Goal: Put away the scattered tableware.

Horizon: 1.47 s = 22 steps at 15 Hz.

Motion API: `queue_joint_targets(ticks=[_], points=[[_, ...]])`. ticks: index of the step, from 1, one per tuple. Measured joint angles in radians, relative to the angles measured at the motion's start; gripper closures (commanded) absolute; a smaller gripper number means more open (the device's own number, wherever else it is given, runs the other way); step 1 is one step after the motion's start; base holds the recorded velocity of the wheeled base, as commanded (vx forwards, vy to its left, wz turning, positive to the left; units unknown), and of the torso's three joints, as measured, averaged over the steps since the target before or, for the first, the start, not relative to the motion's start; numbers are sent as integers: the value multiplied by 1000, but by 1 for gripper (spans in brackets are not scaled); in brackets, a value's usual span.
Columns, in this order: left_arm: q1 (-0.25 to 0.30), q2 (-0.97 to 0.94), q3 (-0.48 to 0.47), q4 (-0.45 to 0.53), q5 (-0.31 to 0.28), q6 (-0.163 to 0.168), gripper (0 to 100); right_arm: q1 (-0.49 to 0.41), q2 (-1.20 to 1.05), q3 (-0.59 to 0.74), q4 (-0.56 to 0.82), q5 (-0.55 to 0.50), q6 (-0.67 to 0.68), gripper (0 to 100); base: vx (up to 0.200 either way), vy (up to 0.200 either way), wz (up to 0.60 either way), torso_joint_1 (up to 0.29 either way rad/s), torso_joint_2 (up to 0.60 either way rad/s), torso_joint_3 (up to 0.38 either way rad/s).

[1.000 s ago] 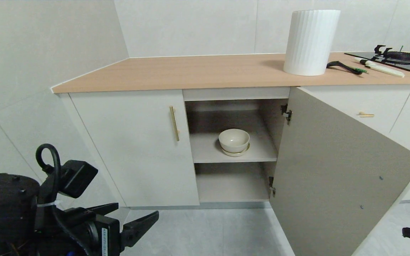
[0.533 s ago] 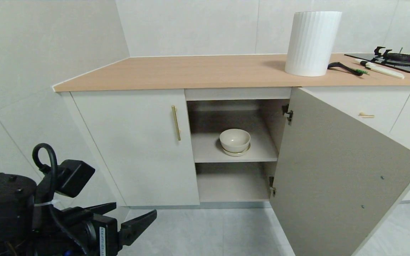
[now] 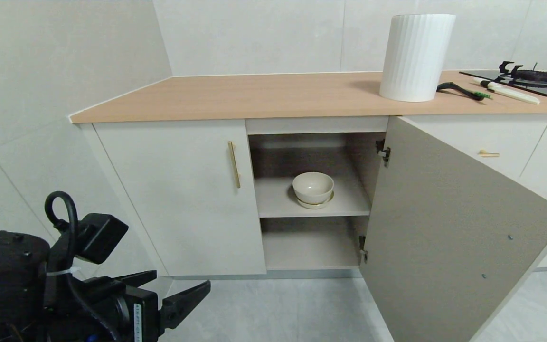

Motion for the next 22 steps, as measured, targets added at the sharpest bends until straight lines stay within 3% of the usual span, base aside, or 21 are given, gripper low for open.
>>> queue_joint_targets(ticks=[5, 11, 16, 22], points=[[0, 0, -3, 0, -1, -2, 0, 46, 102, -39, -8, 107, -6, 0, 0, 0, 0, 0, 0, 0], [40, -5, -12, -1, 0, 2, 0, 341, 184, -113, -7, 109, 0, 0, 0, 0, 0, 0, 0, 0], [106, -20, -41, 3, 0, 67, 0, 520, 376, -287, -8, 109, 1, 0, 0, 0, 0, 0, 0, 0], [114, 52, -119, 4, -1, 68, 0, 567, 584, -489, -15, 106, -1, 0, 0, 0, 0, 0, 0, 0]])
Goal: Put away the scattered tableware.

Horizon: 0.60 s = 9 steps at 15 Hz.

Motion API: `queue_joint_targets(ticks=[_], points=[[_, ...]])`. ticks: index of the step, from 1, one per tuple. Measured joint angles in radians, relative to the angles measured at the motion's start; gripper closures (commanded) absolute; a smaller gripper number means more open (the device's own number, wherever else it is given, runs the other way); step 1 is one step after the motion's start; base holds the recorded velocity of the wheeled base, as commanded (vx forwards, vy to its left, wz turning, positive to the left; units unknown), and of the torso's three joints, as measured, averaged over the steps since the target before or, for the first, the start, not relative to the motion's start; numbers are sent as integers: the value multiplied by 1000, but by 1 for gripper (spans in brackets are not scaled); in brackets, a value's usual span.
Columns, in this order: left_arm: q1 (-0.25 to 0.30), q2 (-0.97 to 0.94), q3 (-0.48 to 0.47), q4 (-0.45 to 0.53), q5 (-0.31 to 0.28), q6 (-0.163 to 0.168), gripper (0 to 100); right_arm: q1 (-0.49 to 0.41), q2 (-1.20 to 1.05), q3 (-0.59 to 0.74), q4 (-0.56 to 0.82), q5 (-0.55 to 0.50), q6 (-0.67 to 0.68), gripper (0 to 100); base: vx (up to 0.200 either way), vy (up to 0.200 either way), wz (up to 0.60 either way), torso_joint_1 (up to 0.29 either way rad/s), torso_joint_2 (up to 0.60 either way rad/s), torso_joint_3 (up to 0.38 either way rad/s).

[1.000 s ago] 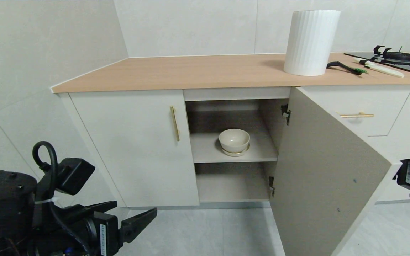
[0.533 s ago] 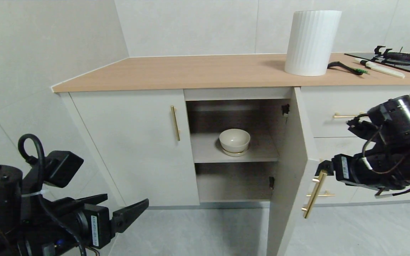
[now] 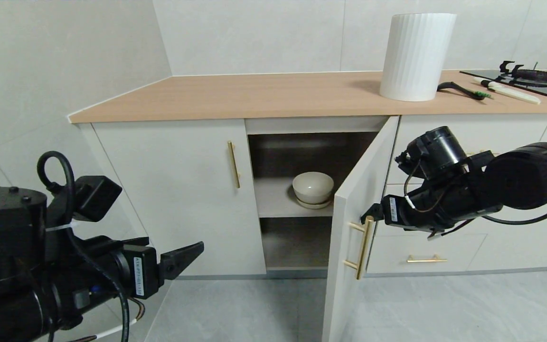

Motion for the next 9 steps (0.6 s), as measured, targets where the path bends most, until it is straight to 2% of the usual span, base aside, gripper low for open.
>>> queue_joint_targets(ticks=[3, 6, 9], points=[[0, 15, -2, 0, 2, 0, 0, 1, 84, -60, -70, -10, 8, 0, 0, 0, 0, 0, 0, 0], [1, 20, 1, 0, 3, 0, 0, -5, 159, -70, -201, -81, 70, 0, 0, 0, 0, 0, 0, 0], [0, 20, 3, 0, 4, 0, 0, -5, 203, -70, -215, -108, 82, 0, 0, 0, 0, 0, 0, 0]])
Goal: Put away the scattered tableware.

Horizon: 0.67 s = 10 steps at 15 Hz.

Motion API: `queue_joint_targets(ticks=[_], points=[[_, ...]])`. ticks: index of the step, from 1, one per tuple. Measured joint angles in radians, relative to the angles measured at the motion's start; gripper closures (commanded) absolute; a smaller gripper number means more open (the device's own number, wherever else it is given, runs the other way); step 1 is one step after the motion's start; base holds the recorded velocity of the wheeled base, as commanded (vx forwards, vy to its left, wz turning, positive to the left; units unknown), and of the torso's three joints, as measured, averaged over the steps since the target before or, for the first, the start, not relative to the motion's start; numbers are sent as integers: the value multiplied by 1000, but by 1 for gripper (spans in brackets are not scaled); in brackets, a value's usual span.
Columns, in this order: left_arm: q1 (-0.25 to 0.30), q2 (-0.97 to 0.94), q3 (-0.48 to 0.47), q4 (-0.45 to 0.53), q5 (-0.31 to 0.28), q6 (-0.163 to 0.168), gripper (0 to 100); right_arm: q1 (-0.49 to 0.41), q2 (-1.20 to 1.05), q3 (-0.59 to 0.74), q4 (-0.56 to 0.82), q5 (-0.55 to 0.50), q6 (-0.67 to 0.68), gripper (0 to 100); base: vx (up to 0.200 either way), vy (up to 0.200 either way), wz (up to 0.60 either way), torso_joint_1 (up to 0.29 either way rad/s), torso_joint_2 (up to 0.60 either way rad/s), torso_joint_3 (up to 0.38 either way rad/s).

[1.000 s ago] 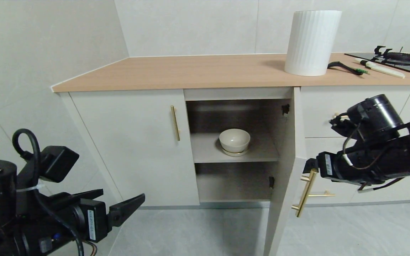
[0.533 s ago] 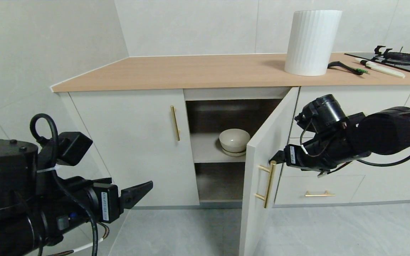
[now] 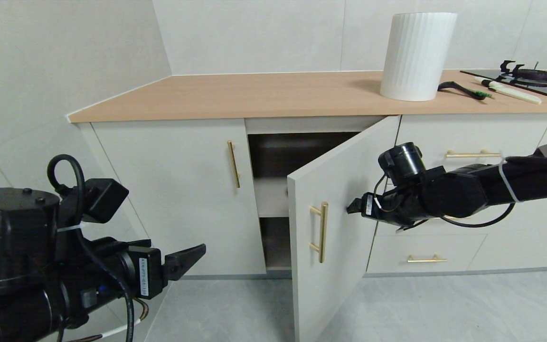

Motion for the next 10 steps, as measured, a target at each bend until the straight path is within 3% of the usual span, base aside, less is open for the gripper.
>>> queue_joint_targets(ticks=[9, 10], points=[[0, 3, 3, 1, -1, 0, 0, 5, 24, 2, -53, -29, 25, 0, 0, 0, 0, 0, 0, 0], [0, 4, 3, 2, -2, 0, 0, 6, 28, 2, -62, -40, 27, 0, 200, 0, 0, 7, 2, 2]])
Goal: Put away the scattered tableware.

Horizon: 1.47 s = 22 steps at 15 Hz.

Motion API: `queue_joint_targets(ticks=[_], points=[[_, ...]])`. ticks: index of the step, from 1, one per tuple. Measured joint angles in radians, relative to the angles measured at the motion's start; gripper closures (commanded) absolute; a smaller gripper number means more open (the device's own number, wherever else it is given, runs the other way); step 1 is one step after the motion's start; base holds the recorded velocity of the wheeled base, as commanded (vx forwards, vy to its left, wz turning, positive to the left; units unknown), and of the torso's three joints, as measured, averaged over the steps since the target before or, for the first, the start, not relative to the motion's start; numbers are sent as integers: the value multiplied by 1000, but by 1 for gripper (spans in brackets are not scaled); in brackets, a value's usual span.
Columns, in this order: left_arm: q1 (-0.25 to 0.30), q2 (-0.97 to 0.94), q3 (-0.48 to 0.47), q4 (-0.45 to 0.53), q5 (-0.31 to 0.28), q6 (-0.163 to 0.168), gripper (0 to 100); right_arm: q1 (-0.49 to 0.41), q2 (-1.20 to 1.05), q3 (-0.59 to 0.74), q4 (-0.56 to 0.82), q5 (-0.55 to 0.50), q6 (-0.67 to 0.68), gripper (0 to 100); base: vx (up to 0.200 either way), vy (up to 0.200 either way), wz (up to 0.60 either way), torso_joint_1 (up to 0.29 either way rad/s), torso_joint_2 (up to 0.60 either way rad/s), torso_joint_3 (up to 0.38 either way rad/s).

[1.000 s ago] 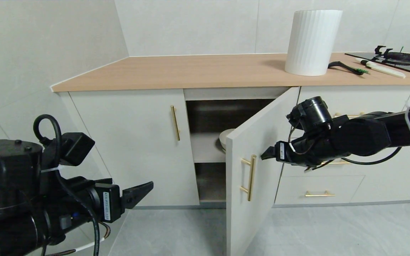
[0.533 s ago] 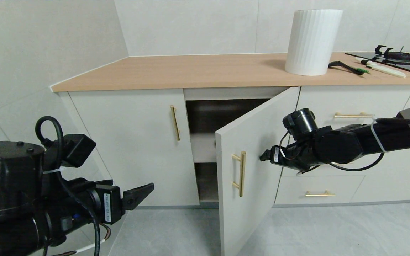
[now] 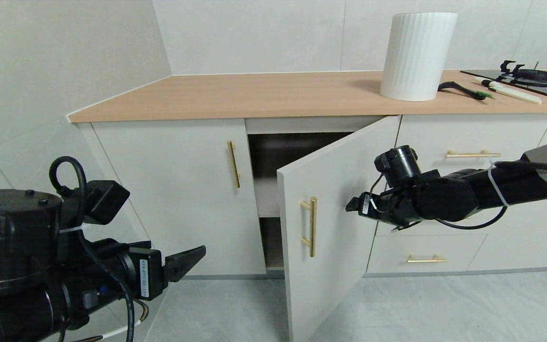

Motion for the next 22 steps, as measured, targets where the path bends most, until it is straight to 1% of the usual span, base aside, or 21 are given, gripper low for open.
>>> queue_joint_targets(ticks=[2, 5, 8, 10, 12, 14, 17, 22], points=[[-1, 0, 0, -1, 0, 0, 0, 1, 8, 0, -20, -13, 10, 0, 200, 0, 0, -7, 0, 5], [0, 0, -1, -1, 1, -1, 0, 5, 16, -4, -52, -20, 35, 0, 0, 0, 0, 0, 0, 0], [-1, -3, -1, -1, 2, 0, 0, 10, 23, -3, -51, -25, 37, 0, 0, 0, 0, 0, 0, 0], [0, -9, 0, -1, 0, 1, 0, 8, 32, -10, -87, -42, 61, 0, 0, 0, 0, 0, 0, 0], [0, -11, 0, -2, 0, 1, 0, 10, 50, -25, -160, -88, 116, 0, 0, 0, 0, 0, 0, 0], [0, -12, 0, -1, 0, 0, 0, 10, 74, -59, -193, -149, 147, 0, 0, 0, 0, 0, 0, 0], [0, -13, 0, -2, 0, 0, 0, 7, 115, -123, -194, -204, 196, 0, 0, 0, 0, 0, 0, 0], [0, -13, 0, -2, 0, 0, 0, -12, 185, -213, -194, -260, 235, 0, 0, 0, 0, 0, 0, 0]])
